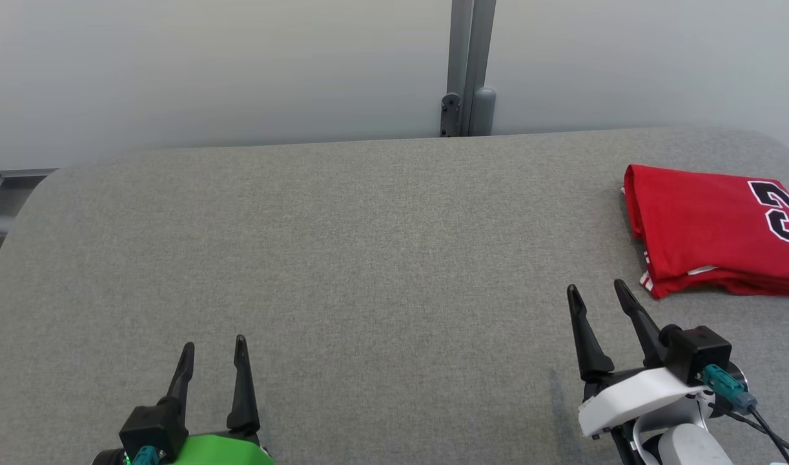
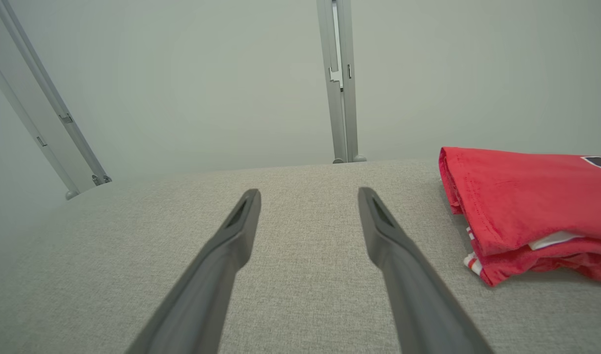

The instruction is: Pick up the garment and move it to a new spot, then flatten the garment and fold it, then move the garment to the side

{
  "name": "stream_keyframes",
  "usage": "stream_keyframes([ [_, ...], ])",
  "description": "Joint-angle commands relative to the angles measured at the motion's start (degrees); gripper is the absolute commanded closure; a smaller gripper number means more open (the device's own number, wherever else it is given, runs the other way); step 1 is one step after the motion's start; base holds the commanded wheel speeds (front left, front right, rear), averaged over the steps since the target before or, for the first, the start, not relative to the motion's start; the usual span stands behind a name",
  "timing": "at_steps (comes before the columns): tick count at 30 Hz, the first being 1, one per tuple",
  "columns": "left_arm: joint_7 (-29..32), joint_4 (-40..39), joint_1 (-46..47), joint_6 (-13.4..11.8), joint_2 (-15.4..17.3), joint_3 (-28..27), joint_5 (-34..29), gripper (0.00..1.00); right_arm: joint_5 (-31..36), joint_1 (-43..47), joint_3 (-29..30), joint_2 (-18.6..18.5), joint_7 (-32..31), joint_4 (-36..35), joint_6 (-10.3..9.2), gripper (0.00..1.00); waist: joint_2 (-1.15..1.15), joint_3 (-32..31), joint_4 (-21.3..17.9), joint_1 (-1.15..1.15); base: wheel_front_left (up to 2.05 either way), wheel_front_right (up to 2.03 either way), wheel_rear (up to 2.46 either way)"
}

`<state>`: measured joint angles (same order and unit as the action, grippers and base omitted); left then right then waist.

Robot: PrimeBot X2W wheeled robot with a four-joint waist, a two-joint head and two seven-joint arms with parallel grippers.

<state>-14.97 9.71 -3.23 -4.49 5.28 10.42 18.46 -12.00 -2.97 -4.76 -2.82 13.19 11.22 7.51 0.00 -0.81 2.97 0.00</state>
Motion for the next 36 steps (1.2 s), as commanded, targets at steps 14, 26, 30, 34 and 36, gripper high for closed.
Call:
stream_keyframes([
  [14, 1.78, 1.16, 0.18, 1.26, -0.37, -1.03, 5.67, 1.0, -6.14, 0.84, 0.45, 0.02, -1.2, 1.29, 0.0, 1.0, 0.0, -0.17, 0.08, 0.0, 0.0, 0.0, 0.0],
  [26, 4.95, 1.73, 1.88, 3.03, -0.64, -3.6, 16.82, 1.0, -18.71, 0.0, 1.69, -0.47, -3.79, 1.58, -0.01, 1.0, 0.0, -0.05, -0.23, 0.0, 0.0, 0.0, 0.0],
  [30, 5.92, 1.87, 2.37, 3.57, -0.72, -4.4, 20.23, 1.0, -22.53, -0.24, 2.09, -0.58, -4.59, 1.63, 0.0, 1.0, 0.0, -0.01, -0.33, 0.0, 0.0, 0.0, 0.0],
  [34, 6.83, 2.0, 2.81, 4.07, -0.81, -5.12, 23.37, 1.0, -26.06, -0.47, 2.47, -0.68, -5.35, 1.68, -0.01, 1.0, 0.0, 0.02, -0.43, 0.0, 0.0, 0.0, 0.0],
  [36, 7.28, 2.06, 3.05, 4.3, -0.86, -5.49, 24.91, 1.0, -27.76, -0.56, 2.67, -0.73, -5.72, 1.7, 0.0, 1.0, 0.0, 0.04, -0.48, 0.0, 0.0, 0.0, 0.0],
])
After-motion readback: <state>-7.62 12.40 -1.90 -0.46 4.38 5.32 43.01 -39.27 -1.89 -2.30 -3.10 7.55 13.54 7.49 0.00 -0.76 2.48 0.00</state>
